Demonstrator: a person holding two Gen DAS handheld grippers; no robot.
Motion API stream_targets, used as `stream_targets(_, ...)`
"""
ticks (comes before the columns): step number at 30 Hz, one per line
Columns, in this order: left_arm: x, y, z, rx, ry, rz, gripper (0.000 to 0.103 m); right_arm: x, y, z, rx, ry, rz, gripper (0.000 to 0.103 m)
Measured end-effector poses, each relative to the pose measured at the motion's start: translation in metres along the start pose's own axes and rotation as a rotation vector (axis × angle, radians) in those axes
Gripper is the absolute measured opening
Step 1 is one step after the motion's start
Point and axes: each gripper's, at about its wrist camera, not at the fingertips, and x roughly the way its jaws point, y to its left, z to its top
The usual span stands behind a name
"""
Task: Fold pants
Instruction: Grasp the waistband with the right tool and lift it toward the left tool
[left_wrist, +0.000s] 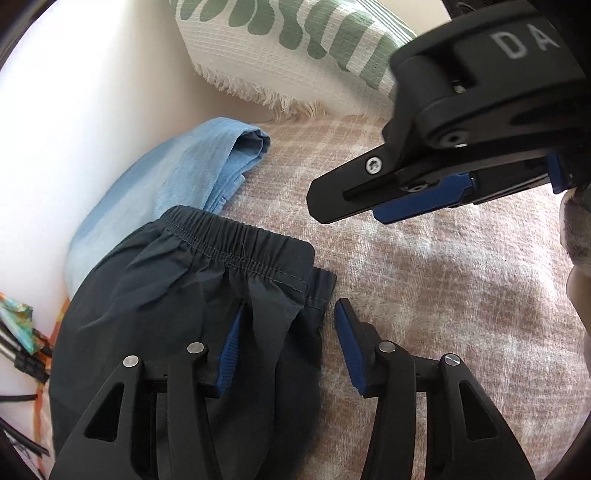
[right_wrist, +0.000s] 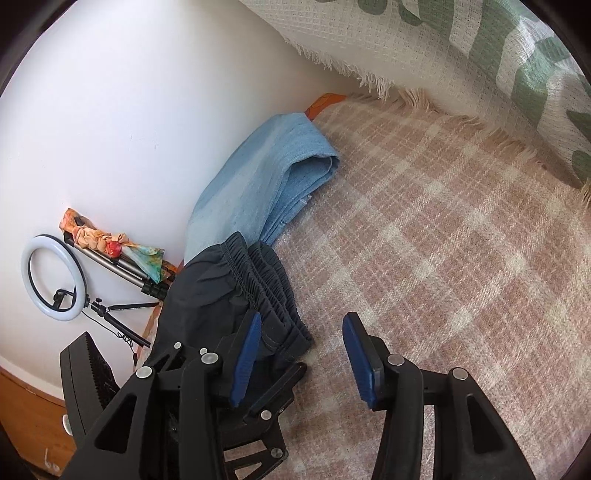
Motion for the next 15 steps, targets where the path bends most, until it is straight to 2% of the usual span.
stream_targets(1,0.001,0.005,0.0,-0.038,-0.004,-0.033,0.023,-0.001,0.0,0.001,0.004,-0.002,0.001,0.061)
stream_targets(4,-0.004,0.016,-0.006,-0.1,-0.046,-0.07,0.01,0.001,-0.004,0.007,0.028,0.015,0.035,0.07)
stream_targets(8,-0.026,0.033,-0.017,-0.209,-0.13,-0.117,0.009,0.016,-0.011,0.017,0.092,0.075,0.119,0.074)
stream_targets(15,-0.031,0.024,-0.017,-0.2,-0.168,-0.128,0.009,0.06,-0.005,0.021,0.154,0.179,0.247,0.074)
